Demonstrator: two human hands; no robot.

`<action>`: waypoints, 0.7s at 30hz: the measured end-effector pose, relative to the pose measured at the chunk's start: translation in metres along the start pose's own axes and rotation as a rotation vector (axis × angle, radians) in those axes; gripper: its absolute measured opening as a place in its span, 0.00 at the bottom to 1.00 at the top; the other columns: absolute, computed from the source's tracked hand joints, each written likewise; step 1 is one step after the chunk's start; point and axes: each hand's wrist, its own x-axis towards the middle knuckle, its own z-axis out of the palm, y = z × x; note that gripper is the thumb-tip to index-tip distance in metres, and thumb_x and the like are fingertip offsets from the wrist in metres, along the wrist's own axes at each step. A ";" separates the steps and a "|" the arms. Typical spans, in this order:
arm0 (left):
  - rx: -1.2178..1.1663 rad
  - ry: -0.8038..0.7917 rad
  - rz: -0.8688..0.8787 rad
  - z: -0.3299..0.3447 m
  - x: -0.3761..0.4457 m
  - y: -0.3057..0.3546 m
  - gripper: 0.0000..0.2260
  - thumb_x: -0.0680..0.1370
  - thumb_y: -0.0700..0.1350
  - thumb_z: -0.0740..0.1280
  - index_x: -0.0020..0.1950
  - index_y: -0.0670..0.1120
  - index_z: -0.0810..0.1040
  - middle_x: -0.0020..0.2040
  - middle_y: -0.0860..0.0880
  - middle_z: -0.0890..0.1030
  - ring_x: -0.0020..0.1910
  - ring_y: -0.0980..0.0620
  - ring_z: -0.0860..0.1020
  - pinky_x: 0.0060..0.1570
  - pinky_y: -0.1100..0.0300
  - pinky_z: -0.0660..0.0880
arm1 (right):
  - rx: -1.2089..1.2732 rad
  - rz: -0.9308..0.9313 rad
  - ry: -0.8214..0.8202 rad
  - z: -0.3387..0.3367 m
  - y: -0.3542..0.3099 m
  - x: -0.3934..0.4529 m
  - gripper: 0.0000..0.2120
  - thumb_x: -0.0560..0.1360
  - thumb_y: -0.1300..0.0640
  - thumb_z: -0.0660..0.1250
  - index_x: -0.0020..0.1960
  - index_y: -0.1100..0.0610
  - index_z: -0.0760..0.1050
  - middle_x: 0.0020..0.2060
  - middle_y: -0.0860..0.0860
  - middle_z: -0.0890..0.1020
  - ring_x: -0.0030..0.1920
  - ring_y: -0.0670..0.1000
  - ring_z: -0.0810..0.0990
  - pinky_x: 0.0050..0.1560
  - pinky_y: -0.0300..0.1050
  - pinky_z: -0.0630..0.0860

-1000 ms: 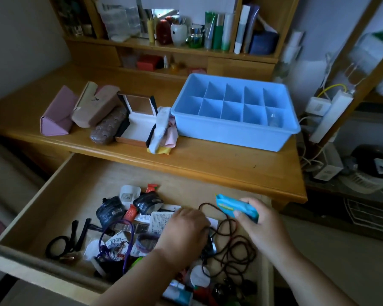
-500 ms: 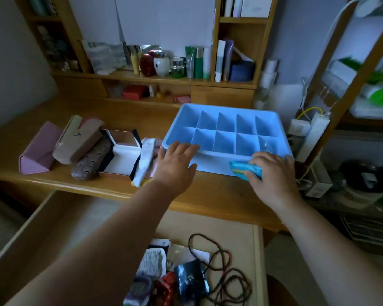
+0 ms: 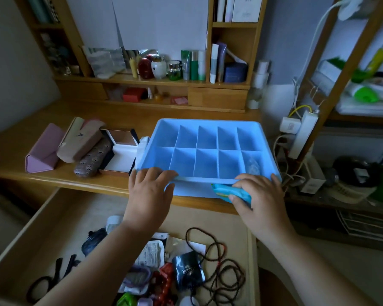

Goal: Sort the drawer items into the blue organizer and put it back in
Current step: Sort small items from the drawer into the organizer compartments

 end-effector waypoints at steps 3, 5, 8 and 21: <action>-0.052 0.004 0.008 -0.004 0.000 -0.003 0.09 0.74 0.39 0.69 0.54 0.47 0.82 0.45 0.47 0.80 0.47 0.41 0.77 0.59 0.38 0.68 | 0.046 -0.003 -0.027 -0.006 -0.005 -0.008 0.09 0.66 0.53 0.68 0.43 0.55 0.80 0.48 0.48 0.82 0.50 0.54 0.81 0.60 0.53 0.63; -0.070 0.008 0.019 -0.004 -0.002 -0.005 0.09 0.75 0.40 0.67 0.53 0.47 0.82 0.45 0.47 0.80 0.46 0.41 0.77 0.60 0.39 0.68 | 0.081 -0.014 -0.063 -0.010 -0.003 -0.011 0.08 0.67 0.53 0.68 0.43 0.56 0.80 0.50 0.49 0.82 0.53 0.53 0.80 0.60 0.49 0.61; -0.098 0.011 0.025 -0.004 -0.001 -0.003 0.10 0.75 0.39 0.69 0.55 0.46 0.82 0.47 0.47 0.80 0.49 0.42 0.78 0.61 0.37 0.67 | 0.231 0.023 -0.082 -0.017 0.002 -0.010 0.05 0.71 0.58 0.71 0.46 0.55 0.80 0.55 0.46 0.80 0.57 0.48 0.77 0.61 0.42 0.62; -0.276 -0.652 -0.038 0.060 -0.135 -0.024 0.18 0.76 0.43 0.65 0.65 0.51 0.74 0.63 0.54 0.74 0.64 0.54 0.70 0.62 0.67 0.64 | 0.053 0.091 -0.598 0.044 -0.005 -0.073 0.12 0.74 0.52 0.66 0.56 0.44 0.77 0.51 0.41 0.80 0.51 0.45 0.78 0.51 0.42 0.75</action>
